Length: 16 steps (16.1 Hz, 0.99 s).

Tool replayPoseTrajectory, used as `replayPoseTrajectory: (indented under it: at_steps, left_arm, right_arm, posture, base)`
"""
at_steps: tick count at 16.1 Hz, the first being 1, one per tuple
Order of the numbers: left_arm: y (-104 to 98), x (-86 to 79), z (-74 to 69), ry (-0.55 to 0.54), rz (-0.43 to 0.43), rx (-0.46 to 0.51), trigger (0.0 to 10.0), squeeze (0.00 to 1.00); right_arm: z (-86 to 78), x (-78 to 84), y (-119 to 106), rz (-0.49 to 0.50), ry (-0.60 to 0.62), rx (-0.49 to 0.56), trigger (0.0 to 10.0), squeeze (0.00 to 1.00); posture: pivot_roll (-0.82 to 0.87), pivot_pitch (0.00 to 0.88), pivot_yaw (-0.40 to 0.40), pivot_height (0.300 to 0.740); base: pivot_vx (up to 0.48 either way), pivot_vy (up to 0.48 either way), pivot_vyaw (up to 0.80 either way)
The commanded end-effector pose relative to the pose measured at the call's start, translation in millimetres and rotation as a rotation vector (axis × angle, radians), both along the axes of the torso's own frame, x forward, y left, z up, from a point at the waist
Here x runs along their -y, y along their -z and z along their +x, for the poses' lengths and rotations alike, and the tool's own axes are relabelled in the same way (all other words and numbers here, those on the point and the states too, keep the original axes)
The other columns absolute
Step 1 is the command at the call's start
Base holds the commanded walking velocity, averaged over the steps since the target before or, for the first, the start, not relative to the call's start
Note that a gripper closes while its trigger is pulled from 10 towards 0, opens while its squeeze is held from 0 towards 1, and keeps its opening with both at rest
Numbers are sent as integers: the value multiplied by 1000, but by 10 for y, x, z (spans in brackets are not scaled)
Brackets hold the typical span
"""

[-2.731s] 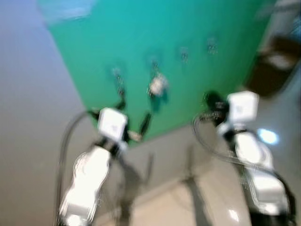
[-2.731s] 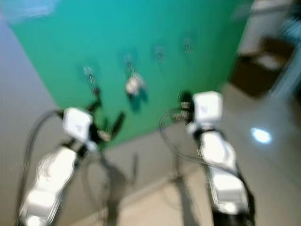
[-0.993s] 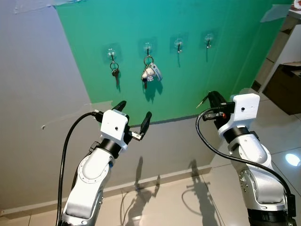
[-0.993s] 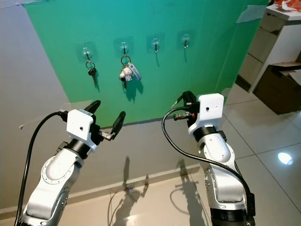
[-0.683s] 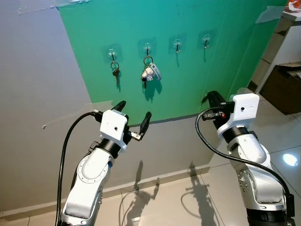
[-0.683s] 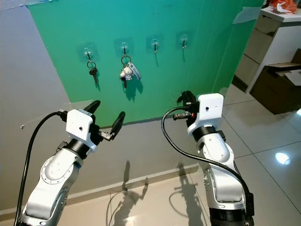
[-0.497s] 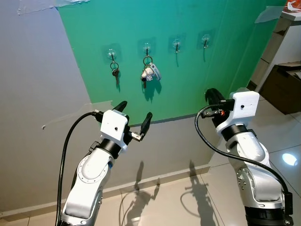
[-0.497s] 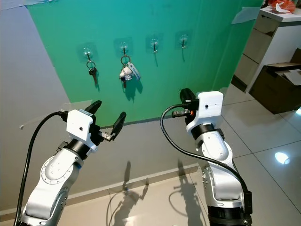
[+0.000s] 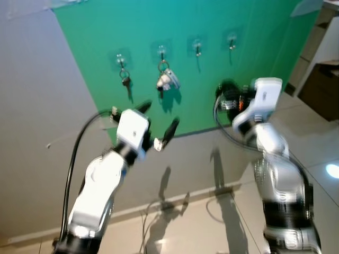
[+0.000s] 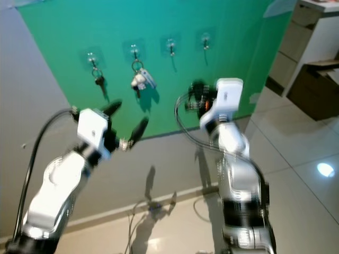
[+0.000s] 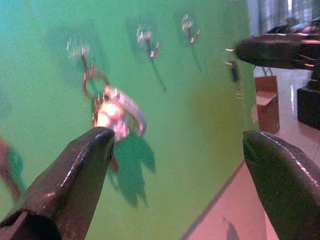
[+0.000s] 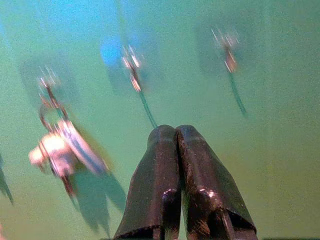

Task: Hang keys on a hook

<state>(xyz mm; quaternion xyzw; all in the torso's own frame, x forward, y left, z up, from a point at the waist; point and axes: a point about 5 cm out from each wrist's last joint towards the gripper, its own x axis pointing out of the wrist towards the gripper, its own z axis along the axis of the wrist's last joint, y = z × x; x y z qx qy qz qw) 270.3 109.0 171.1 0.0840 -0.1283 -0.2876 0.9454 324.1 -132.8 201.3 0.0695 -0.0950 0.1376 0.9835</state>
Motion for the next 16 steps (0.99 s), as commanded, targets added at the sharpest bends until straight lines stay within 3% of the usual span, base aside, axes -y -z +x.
replayPoseTrajectory:
  at_steps: [1,3,8,12,16]
  left_arm:
    - [13,21,-24,32,31,-19,10000,0]
    - [-1,94,-99,93,54,-15,10000,0]
    - [5,80,-122,70,53,-29,10000,0]
    - [-15,96,-87,54,60,-20,10000,0]
    - [-53,98,-38,68,58,-18,10000,0]
  right_arm:
    - [36,-5,-10,18,-26,-18,10000,0]
    - [93,-4,-52,59,-65,-24,10000,0]
    - [188,-98,-131,147,-218,7,10000,0]
    - [308,-89,-155,160,-198,8,10000,0]
    - [500,-80,-321,195,-156,44,10000,0]
  posture:
    - [-15,17,60,740]
    - [-5,21,39,740]
    - [15,22,22,740]
    - [31,2,13,740]
    - [17,19,61,740]
  base:
    - [0,0,0]
    - [0,0,0]
    - [0,0,0]
    - [0,0,0]
    - [0,0,0]
